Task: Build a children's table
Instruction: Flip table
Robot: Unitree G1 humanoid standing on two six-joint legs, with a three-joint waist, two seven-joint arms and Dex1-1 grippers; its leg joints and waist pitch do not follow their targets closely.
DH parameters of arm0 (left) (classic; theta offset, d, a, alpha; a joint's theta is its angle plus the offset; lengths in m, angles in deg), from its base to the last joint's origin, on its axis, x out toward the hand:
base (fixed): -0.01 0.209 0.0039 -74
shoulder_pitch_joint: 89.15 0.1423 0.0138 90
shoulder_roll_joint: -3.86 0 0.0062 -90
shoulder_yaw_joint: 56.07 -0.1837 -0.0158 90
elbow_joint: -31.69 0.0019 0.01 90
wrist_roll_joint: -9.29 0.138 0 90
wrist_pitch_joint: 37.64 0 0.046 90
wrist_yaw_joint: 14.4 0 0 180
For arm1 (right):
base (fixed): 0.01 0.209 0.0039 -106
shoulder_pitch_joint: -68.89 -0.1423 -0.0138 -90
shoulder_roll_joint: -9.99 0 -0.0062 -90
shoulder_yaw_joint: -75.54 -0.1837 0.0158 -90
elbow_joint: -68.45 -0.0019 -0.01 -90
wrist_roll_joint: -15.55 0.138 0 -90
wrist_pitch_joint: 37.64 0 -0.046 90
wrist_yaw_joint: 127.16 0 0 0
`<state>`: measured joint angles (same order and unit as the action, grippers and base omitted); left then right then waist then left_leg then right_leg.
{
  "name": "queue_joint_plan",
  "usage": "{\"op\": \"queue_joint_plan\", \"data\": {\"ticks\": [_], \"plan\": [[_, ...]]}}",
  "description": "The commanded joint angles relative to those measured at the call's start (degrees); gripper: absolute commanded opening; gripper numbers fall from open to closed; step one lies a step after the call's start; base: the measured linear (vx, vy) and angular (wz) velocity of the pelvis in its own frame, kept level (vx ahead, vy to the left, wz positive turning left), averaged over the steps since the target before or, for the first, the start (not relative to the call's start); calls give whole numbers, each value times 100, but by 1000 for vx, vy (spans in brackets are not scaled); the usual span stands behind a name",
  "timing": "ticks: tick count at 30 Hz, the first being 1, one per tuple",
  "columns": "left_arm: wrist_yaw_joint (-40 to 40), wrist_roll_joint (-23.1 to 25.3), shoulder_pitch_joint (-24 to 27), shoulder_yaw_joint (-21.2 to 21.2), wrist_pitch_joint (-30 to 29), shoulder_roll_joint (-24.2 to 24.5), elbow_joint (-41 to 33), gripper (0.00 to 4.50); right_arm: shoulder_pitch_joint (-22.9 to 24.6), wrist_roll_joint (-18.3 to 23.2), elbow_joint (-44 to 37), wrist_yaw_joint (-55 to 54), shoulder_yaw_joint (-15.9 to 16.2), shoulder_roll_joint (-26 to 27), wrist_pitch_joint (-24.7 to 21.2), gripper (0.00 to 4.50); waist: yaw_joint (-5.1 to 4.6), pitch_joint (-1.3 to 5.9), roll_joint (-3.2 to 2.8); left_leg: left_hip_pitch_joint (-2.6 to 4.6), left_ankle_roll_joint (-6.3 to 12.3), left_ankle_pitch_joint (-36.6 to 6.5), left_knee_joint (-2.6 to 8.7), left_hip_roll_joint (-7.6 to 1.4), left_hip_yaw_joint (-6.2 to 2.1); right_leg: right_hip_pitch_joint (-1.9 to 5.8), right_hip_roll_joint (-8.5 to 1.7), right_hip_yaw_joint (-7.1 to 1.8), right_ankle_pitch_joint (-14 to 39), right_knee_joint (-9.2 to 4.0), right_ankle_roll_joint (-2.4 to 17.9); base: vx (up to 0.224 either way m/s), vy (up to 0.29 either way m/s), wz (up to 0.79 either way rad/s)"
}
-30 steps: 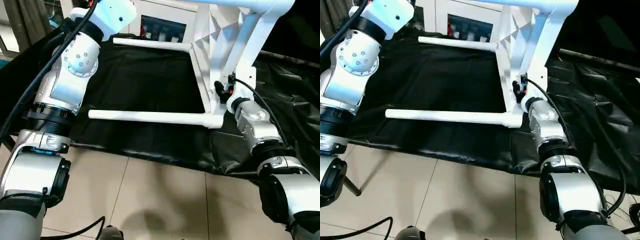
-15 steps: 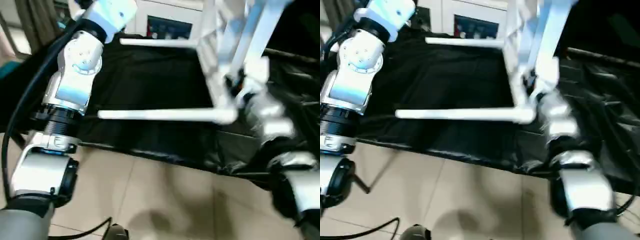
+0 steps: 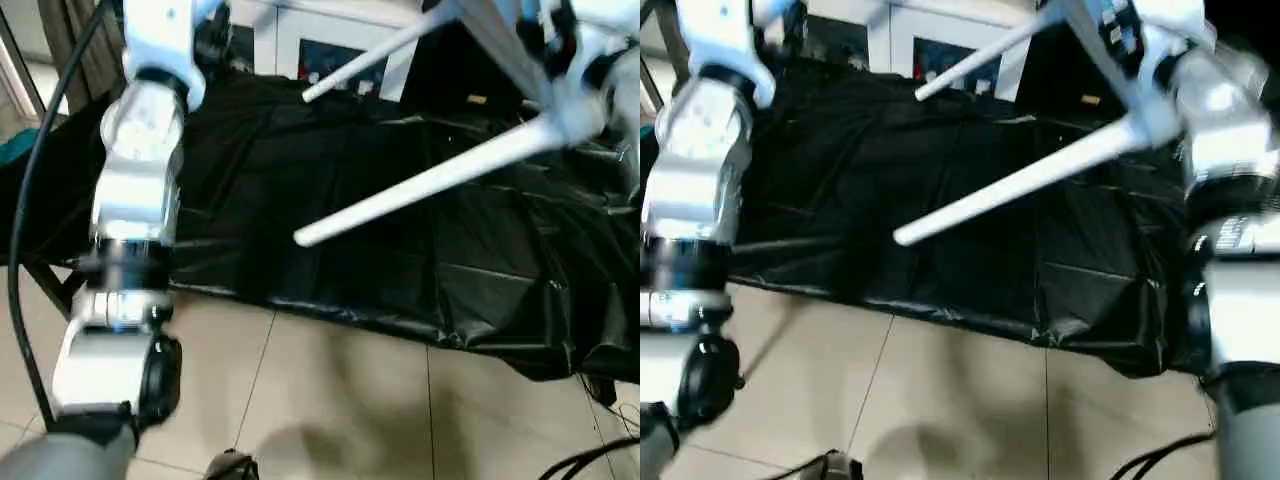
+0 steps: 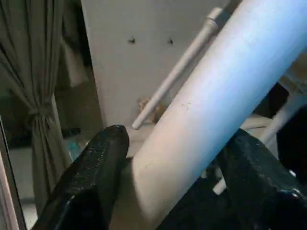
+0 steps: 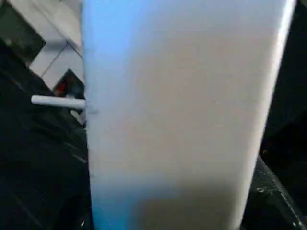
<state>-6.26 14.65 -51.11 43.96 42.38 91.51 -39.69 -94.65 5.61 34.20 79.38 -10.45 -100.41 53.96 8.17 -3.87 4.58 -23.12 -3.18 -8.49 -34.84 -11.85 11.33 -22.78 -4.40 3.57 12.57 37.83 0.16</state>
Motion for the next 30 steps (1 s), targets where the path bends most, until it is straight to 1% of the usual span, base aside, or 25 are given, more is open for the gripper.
{"op": "queue_joint_plan", "data": {"ticks": [1,2,3,4,5,6,7,9,10,12,13,15,16,18,19,20,22,23,24,25,26,27,28,29,30], "plan": [[195,-365,214,-175,-454,-285,248,289,-222,-373,120,936,615,131,15,195,-87,396,75,182,-102,-1520,299,-138,-78,134,-339,-229,1407,-529,837,0,0,0],[200,-368,255,-168,-500,-288,236,289,-330,-442,161,955,662,137,16,195,-92,386,91,177,-117,-1594,298,-133,-77,122,-334,-229,1527,-545,788,0,0,0],[201,-368,260,-167,-506,-288,235,284,-344,-451,167,958,668,138,16,195,-94,388,83,181,-137,-1635,301,-137,-85,118,-337,-227,1587,-543,770,0,0,0],[214,-398,317,-138,-531,-296,239,279,-489,-560,221,985,750,141,18,195,-98,381,78,184,-164,-1703,307,-141,-91,103,-338,-232,1652,-554,721,0,0,0],[206,-406,344,-124,-539,-296,250,273,-567,-629,253,987,804,139,18,195,-115,385,96,176,-195,-1752,312,-140,-98,102,-327,-227,1648,-543,715,0,0,0],[206,-412,364,-117,-549,-294,257,265,-620,-681,278,979,842,138,20,195,-118,383,88,186,-208,-1794,322,-143,-100,97,-326,-227,1655,-552,702,0,0,0],[204,-428,424,-101,-607,-293,252,254,-760,-803,354,981,939,139,16,195,-132,389,87,184,-255,-1842,323,-150,-115,91,-329,-225,1624,-531,718,0,0,0],[197,-419,474,-97,-643,-294,245,250,-842,-870,404,1007,1003,151,3,195,-146,375,90,196,-292,-2013,334,-154,-118,71,-323,-229,1658,-546,706,0,0,0],[220,-427,600,-105,-749,-320,216,245,-998,-1036,514,1095,1162,176,0,195,-143,379,123,190,-296,-2013,334,-157,-123,77,-331,-229,1661,-538,675,0,0,0],[234,-446,652,-116,-794,-326,205,225,-1060,-1098,561,1143,1215,193,-8,195,-155,385,98,201,-346,-2066,341,-168,-131,65,-328,-235,1563,-532,706,0,0,0],[270,-458,711,-146,-843,-333,218,221,-1132,-1203,601,1161,1298,196,-5,195,-166,376,116,197,-374,-2094,352,-169,-133,64,-319,-233,1508,-529,705,0,0,0],[302,-481,812,-190,-898,-350,289,207,-1299,-1352,684,1255,1410,221,-64,195,-186,387,121,204,-390,-2133,347,-166,-131,57,-313,-243,1416,-526,718,0,0,0],[308,-478,862,-221,-886,-354,353,207,-1401,-1456,748,1295,1489,236,-83,195,-190,385,136,205,-380,-2127,350,-165,-128,57,-306,-241,1355,-523,738,0,0,0],[280,-492,893,-213,-846,-372,439,190,-1481,-1543,809,1359,1568,255,-114,195,-189,403,147,203,-371,-2033,342,-171,-129,66,-314,-249,1200,-502,771,0,0,0],[253,-493,909,-201,-801,-387,553,185,-1528,-1675,843,1452,1695,251,-126,195,-179,416,153,208,-352,-1901,332,-176,-117,63,-314,-253,980,-492,807,0,0,0],[268,-470,929,-222,-728,-384,647,185,-1546,-1738,853,1528,1762,247,-131,195,-172,420,144,216,-338,-1844,324,-178,-115,56,-306,-255,866,-478,834,0,0,0],[281,-422,964,-252,-678,-382,732,171,-1583,-1800,904,1611,1824,248,-123,195,-177,430,170,195,-263,-1495,306,-183,-94,80,-292,-257,370,-432,937,0,0,0],[275,-403,975,-258,-679,-383,751,169,-1595,-1809,924,1630,1835,249,-120,195,-174,434,161,173,-277,-1375,312,-186,-103,111,-294,-249,214,-404,949,0,0,0],[277,-370,1005,-280,-648,-374,791,166,-1598,-1834,915,1660,1862,257,-118,195,-181,434,185,173,-279,-1330,312,-189,-101,113,-291,-246,158,-402,945,0,0,0],[278,-363,1035,-287,-627,-370,838,166,-1595,-1869,903,1688,1904,279,-114,195,-186,430,171,171,-345,-1334,325,-192,-114,128,-289,-238,124,-388,932,0,0,0],[278,-360,1051,-293,-617,-373,859,163,-1592,-1889,896,1706,1929,286,-107,195,-209,416,199,184,-404,-1446,328,-198,-114,115,-285,-235,210,-394,912,0,0,0],[273,-346,1066,-305,-570,-366,917,161,-1578,-1910,894,1723,1961,311,-106,195,-222,415,222,182,-426,-1504,328,-197,-113,120,-288,-236,272,-402,893,0,0,0],[264,-345,1071,-327,-497,-357,1000,159,-1551,-1889,901,1796,1961,351,-134,195,-228,408,218,188,-460,-1638,328,-192,-113,110,-301,-241,438,-418,864,0,0,0],[261,-346,1073,-338,-463,-344,1039,159,-1535,-1865,899,1860,1950,375,-163,195,-243,401,230,188,-458,-1718,329,-191,-112,99,-306,-246,548,-436,846,0,0,0],[250,-328,1074,-356,-436,-332,1054,159,-1519,-1840,889,1925,1939,386,-179,195,-263,404,233,177,-478,-1810,330,-190,-126,108,-319,-247,707,-443,806,0,0,0]]}}
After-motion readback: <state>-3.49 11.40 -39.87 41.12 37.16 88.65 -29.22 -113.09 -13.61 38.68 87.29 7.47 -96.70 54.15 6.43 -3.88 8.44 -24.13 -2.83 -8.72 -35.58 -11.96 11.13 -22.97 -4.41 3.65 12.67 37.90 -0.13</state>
